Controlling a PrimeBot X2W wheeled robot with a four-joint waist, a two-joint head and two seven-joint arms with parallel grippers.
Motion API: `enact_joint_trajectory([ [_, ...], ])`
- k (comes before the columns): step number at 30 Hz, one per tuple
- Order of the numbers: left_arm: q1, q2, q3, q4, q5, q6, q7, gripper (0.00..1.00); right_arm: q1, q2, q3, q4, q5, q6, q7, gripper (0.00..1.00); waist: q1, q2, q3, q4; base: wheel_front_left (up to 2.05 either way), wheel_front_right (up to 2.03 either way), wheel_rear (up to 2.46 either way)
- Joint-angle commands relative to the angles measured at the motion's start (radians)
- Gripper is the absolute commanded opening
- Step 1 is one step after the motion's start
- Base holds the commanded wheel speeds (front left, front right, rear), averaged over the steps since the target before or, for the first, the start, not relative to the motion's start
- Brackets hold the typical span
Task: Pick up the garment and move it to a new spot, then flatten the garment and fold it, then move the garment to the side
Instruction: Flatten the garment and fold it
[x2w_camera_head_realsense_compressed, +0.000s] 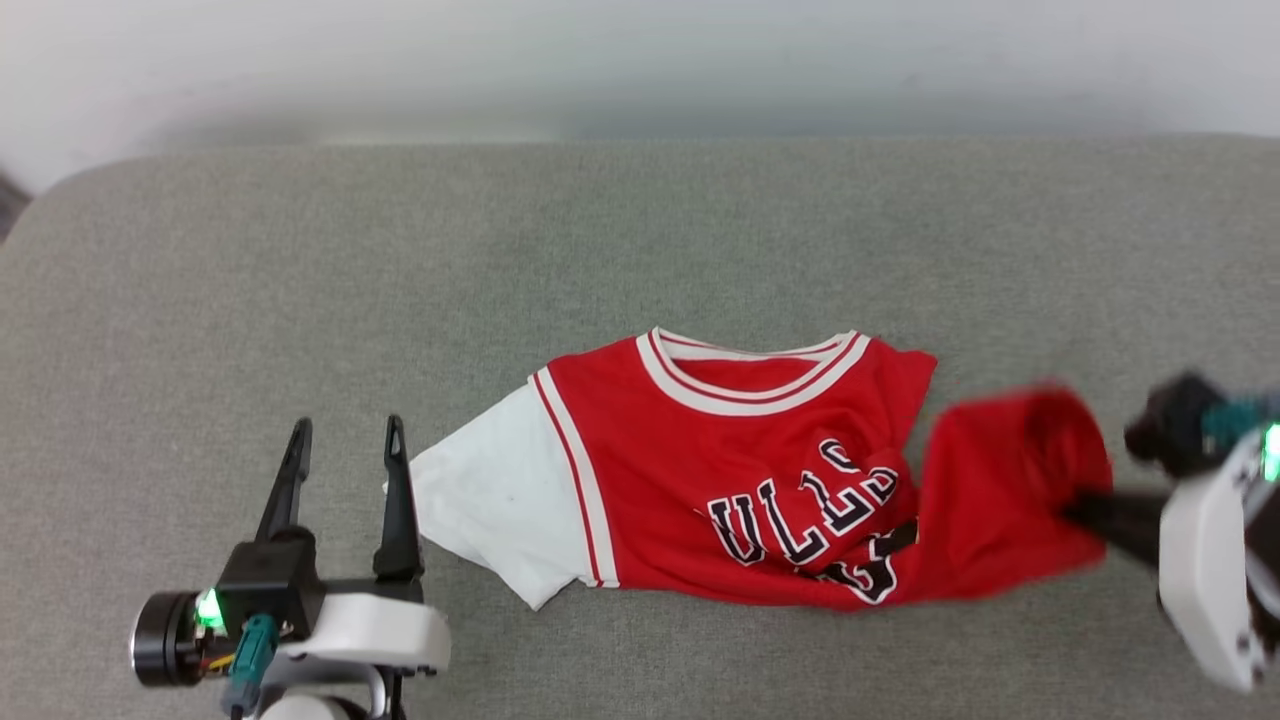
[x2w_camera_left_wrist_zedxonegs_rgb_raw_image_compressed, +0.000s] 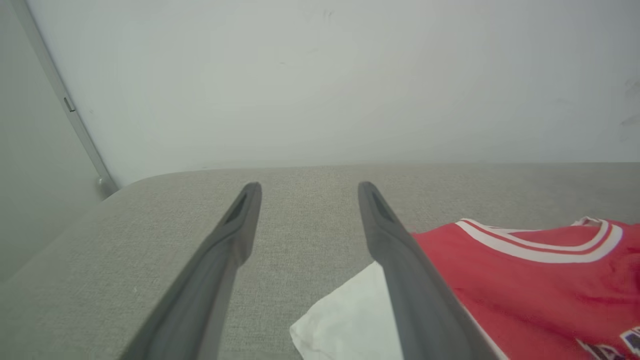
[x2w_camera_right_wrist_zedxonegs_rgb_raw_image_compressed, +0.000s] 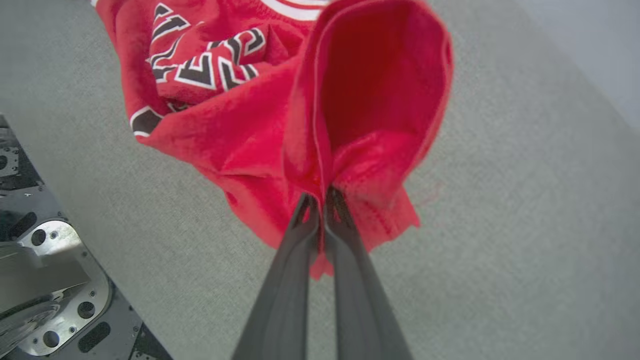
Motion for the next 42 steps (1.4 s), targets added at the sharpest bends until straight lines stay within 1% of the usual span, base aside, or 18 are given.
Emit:
enact_joint_trajectory([
  [1,0.021,-0.003,0.009,0.000,0.007,-0.002,-0.003,1.00,0.054,-0.009,-0.002,-0.007,0.016,0.000,-0.011,0.00,0.0000,-0.0001,-0.023,-0.010,0.00,0.00,0.00],
  [4,0.051,-0.010,0.020,0.000,0.010,-0.010,-0.003,1.00,0.199,-0.023,-0.011,0.001,0.033,0.000,-0.036,0.00,0.0000,-0.0001,-0.045,-0.015,0.00,0.00,0.00],
  [6,0.067,-0.014,0.030,0.001,0.014,-0.014,-0.003,1.00,0.290,-0.011,-0.021,0.033,0.027,0.000,-0.055,0.00,0.0000,-0.0001,-0.054,-0.019,0.00,0.00,0.00],
  [9,0.078,-0.018,0.039,0.001,0.019,-0.020,-0.003,1.00,0.429,0.040,-0.040,0.101,0.071,0.000,-0.080,0.00,0.0000,-0.0001,-0.061,-0.021,0.00,0.00,0.00],
  [11,0.082,-0.021,0.040,0.007,0.025,-0.028,-0.003,1.00,0.493,0.068,-0.050,0.159,0.062,0.000,-0.090,0.00,0.0000,-0.0001,-0.065,-0.020,0.00,0.00,0.00],
  [13,0.082,-0.024,0.042,0.012,0.028,-0.034,-0.003,1.00,0.558,0.118,-0.060,0.202,0.076,0.000,-0.102,0.00,0.0000,-0.0001,-0.067,-0.019,0.00,0.00,0.00],
  [16,0.086,-0.027,0.045,0.020,0.035,-0.043,-0.003,1.00,0.615,0.166,-0.089,0.233,0.079,0.000,-0.127,0.00,0.0000,-0.0001,-0.074,-0.021,0.00,0.00,0.00],
  [17,0.090,-0.028,0.047,0.023,0.036,-0.043,-0.003,1.00,0.620,0.173,-0.111,0.241,0.070,0.000,-0.144,0.03,0.0000,-0.0001,-0.078,-0.023,0.00,0.00,0.00],
  [18,0.093,-0.030,0.049,0.026,0.036,-0.044,-0.003,1.00,0.620,0.177,-0.140,0.247,0.056,-0.001,-0.165,0.29,0.0000,-0.0001,-0.083,-0.026,0.00,0.00,0.00],
  [19,0.096,-0.030,0.052,0.029,0.037,-0.046,-0.003,1.00,0.616,0.180,-0.173,0.251,0.044,-0.001,-0.192,1.00,0.0000,-0.0001,-0.089,-0.029,0.00,0.00,0.00],
  [23,0.107,-0.033,0.060,0.038,0.044,-0.052,-0.003,1.00,0.629,0.180,-0.305,0.240,-0.006,0.000,-0.283,1.00,0.0000,-0.0001,-0.110,-0.038,0.00,0.00,0.00],
  [27,0.114,-0.036,0.065,0.039,0.049,-0.059,-0.003,1.00,0.620,0.166,-0.471,0.195,-0.060,0.000,-0.343,1.00,0.0000,-0.0001,-0.123,-0.041,0.00,0.00,0.00],
  [28,0.115,-0.039,0.067,0.036,0.052,-0.063,-0.003,1.00,0.597,0.157,-0.589,0.138,-0.113,0.000,-0.340,1.00,0.0000,-0.0001,-0.125,-0.040,0.00,0.00,0.00],
  [32,0.101,-0.042,0.068,0.029,0.062,-0.067,-0.003,1.00,0.531,0.148,-0.699,0.057,-0.201,0.000,-0.252,1.00,0.0000,-0.0001,-0.107,-0.034,0.00,0.00,0.00],
  [34,0.087,-0.044,0.065,0.024,0.067,-0.069,-0.003,1.00,0.474,0.155,-0.724,0.024,-0.243,0.000,-0.185,1.00,0.0000,-0.0001,-0.089,-0.028,0.00,0.00,0.00],
  [36,0.074,-0.047,0.060,0.022,0.072,-0.073,-0.003,1.00,0.411,0.162,-0.717,-0.002,-0.257,0.000,-0.102,1.00,0.0000,-0.0001,-0.068,-0.020,0.00,0.00,0.00],
  [39,0.046,-0.055,0.051,0.020,0.080,-0.080,-0.003,1.00,0.297,0.151,-0.656,-0.026,-0.261,0.000,0.042,1.00,0.0000,-0.0001,-0.030,-0.001,0.00,0.00,0.00],
  [42,0.020,-0.062,0.043,0.019,0.083,-0.086,-0.003,1.00,0.179,0.155,-0.566,-0.019,-0.223,0.000,0.202,1.00,0.0000,-0.0001,0.009,0.020,0.00,0.00,0.00],
])
